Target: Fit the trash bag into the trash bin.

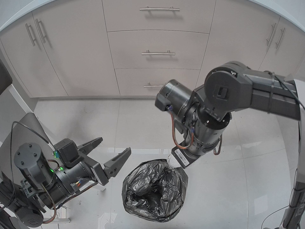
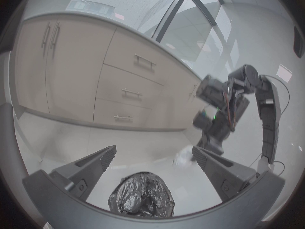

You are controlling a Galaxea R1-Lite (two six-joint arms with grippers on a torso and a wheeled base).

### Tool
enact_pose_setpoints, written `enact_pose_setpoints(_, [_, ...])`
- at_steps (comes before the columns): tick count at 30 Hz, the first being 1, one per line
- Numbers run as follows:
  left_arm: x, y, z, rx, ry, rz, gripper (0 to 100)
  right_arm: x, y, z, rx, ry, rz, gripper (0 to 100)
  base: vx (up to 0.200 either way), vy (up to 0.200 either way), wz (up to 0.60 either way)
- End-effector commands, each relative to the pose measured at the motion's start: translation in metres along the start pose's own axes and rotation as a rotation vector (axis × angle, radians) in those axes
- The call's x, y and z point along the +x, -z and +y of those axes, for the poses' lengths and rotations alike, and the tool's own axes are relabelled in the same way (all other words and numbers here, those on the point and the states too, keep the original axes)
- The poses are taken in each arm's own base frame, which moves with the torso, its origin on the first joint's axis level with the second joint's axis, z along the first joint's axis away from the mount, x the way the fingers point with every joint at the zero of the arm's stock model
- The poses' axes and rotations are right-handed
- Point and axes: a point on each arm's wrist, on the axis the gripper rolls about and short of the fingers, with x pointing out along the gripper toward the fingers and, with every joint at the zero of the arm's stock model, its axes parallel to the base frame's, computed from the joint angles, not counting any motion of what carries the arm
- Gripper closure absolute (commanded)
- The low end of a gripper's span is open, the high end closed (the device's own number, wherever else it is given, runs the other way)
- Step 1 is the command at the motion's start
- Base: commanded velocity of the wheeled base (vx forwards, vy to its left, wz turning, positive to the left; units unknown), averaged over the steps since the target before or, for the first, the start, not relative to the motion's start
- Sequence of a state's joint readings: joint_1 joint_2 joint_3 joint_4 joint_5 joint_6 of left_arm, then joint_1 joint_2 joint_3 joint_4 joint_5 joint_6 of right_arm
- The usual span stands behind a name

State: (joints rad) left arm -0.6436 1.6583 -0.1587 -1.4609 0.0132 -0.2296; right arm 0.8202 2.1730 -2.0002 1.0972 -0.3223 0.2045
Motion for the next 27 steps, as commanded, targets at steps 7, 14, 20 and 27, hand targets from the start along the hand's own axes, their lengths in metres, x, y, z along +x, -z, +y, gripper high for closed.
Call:
enact_pose_setpoints(7, [-0.008,-0.029,0.014,0.006,-0.089,-0.142,0,0.07,0.005,0.043,-0.077,0.025,0.178,100,0.0,0.0,0.0])
enact_pose_setpoints(14, [-0.01,-0.032,0.015,0.008,-0.092,-0.157,0,0.089,0.007,0.054,-0.099,0.034,0.213,100,0.0,0.0,0.0])
enact_pose_setpoints(20, [-0.009,-0.03,0.016,0.008,-0.095,-0.143,0,0.097,0.007,0.051,-0.093,0.038,0.232,100,0.0,0.0,0.0])
enact_pose_setpoints(27, [-0.008,-0.028,0.016,0.009,-0.094,-0.133,0,0.107,0.01,0.059,-0.109,0.032,0.258,100,0.0,0.0,0.0])
